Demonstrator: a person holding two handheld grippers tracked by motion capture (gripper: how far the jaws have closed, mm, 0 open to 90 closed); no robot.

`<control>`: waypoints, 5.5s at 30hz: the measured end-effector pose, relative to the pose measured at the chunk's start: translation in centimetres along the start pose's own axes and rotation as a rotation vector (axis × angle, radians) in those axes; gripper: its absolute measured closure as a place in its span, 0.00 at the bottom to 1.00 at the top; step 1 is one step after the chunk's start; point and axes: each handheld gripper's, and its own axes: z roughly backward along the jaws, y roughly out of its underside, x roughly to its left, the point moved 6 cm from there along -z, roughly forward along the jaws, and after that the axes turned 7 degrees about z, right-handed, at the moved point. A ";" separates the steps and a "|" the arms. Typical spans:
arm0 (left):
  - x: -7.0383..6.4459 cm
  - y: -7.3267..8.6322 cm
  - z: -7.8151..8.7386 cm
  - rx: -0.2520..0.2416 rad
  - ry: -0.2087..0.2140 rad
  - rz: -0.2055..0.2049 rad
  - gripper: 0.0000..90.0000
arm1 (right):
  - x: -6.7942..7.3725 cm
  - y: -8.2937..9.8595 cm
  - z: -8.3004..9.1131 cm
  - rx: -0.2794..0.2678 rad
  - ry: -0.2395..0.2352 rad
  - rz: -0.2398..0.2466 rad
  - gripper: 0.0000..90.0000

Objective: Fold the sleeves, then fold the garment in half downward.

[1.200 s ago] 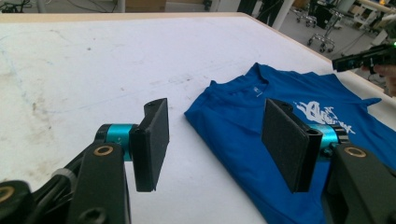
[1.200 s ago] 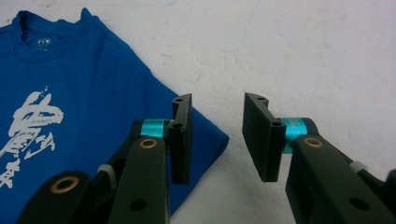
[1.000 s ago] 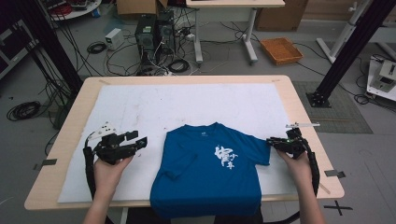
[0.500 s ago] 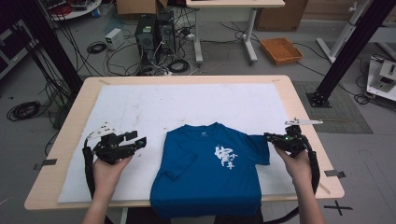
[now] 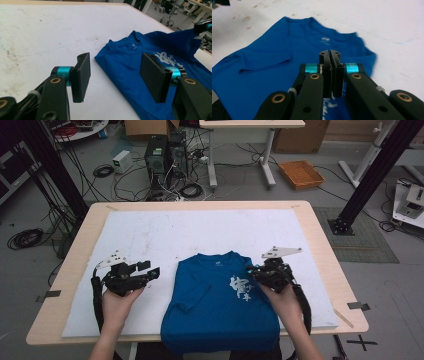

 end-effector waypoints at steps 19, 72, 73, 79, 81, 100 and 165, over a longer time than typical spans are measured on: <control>-0.5 0.2 -0.9 0.012 -0.011 -0.029 0.45 | -3.7 0.6 2.4 -0.193 0.021 -0.089 0.48; -0.6 1.1 -2.8 0.051 -0.095 -0.092 0.43 | -6.4 3.8 -0.5 -0.164 0.101 -0.104 0.53; -0.7 1.1 -3.0 0.055 -0.094 -0.097 0.43 | -6.2 3.8 -0.7 -0.158 0.095 -0.106 0.54; -1.3 1.5 -4.1 0.082 -0.094 -0.100 0.43 | -5.2 4.1 -2.2 -0.102 0.055 -0.085 0.56; -1.4 1.6 -4.3 0.092 -0.092 -0.100 0.43 | -4.9 4.2 -2.6 -0.086 0.046 -0.077 0.58; -1.1 2.2 -5.3 0.128 -0.093 -0.055 0.43 | -5.4 5.6 -3.7 -0.019 0.065 -0.090 0.88; 1.8 0.9 -11.5 0.227 -0.280 0.009 0.75 | -10.4 4.3 -7.1 0.034 0.158 -0.225 0.97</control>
